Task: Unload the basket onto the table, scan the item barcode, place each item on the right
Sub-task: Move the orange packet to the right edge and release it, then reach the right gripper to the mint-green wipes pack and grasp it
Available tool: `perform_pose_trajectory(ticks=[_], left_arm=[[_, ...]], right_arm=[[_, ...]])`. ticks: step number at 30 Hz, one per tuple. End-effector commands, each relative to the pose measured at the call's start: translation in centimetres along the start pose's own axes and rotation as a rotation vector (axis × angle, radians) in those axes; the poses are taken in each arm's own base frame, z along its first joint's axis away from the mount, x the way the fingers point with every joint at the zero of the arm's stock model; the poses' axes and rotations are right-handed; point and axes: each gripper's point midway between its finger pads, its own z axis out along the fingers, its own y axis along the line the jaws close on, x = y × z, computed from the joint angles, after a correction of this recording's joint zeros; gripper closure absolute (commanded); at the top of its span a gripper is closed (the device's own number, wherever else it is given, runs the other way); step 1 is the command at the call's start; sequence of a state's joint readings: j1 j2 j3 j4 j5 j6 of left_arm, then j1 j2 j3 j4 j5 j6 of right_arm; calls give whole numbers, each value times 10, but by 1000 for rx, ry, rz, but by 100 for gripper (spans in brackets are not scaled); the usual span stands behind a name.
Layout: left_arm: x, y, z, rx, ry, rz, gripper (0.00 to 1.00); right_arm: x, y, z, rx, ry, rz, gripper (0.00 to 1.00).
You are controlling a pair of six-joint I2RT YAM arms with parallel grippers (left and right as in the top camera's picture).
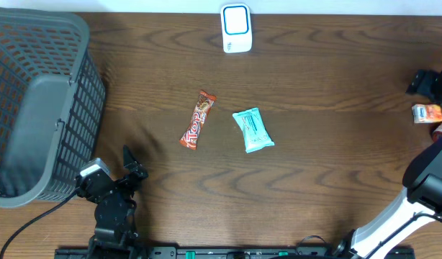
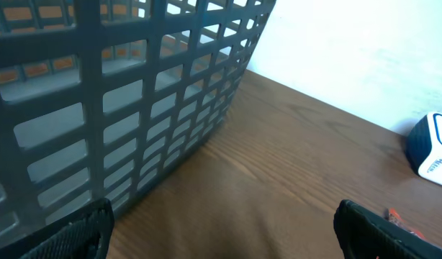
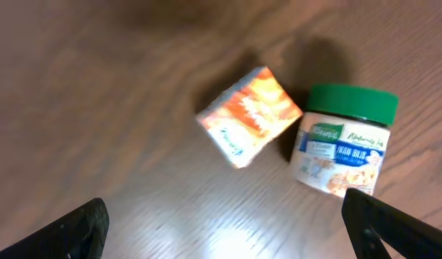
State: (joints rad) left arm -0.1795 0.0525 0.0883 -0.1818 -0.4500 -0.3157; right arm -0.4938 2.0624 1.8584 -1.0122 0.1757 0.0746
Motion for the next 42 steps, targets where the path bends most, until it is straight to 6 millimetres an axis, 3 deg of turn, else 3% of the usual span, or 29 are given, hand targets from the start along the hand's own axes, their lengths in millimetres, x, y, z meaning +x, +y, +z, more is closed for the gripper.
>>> perform_pose_trajectory(ticks=[1,2,3,5,8,13,17,21,26,33,38,40,42], left_arm=[[11,5,3,-18,19,9,2],[11,5,3,-18,19,9,2],[11,5,3,-18,19,9,2],[11,5,3,-18,19,9,2],[11,5,3,-18,19,9,2],[11,5,3,-18,19,9,2],[11,5,3,-18,19,9,2],[11,5,3,-18,19,9,2],[11,5,3,-18,19,9,2],[11,5,3,-18,19,9,2],[11,5,3,-18,19,9,2],[11,5,3,-18,19,9,2],[11,5,3,-18,19,9,2]], right_arm=[[-21,57,-73,-235,-114,27,1],[-18,77,-86,-317,-114,18,1],[-6,115,-109,-474,-89,-16,1],[20,164,-136,-663,-17,-89,1],[68,227,-160,-803,99,-217,1],[153,293,-152,-648,155,-487,1],[216,326,-141,-480,111,-710,1],[268,346,-124,-312,7,-866,1],[289,348,-95,-80,-163,-873,1],[311,356,-61,9,-166,-925,7],[323,346,-39,70,-109,-965,17],[327,344,-30,90,-92,-988,28],[332,342,-21,110,-69,-1014,62]])
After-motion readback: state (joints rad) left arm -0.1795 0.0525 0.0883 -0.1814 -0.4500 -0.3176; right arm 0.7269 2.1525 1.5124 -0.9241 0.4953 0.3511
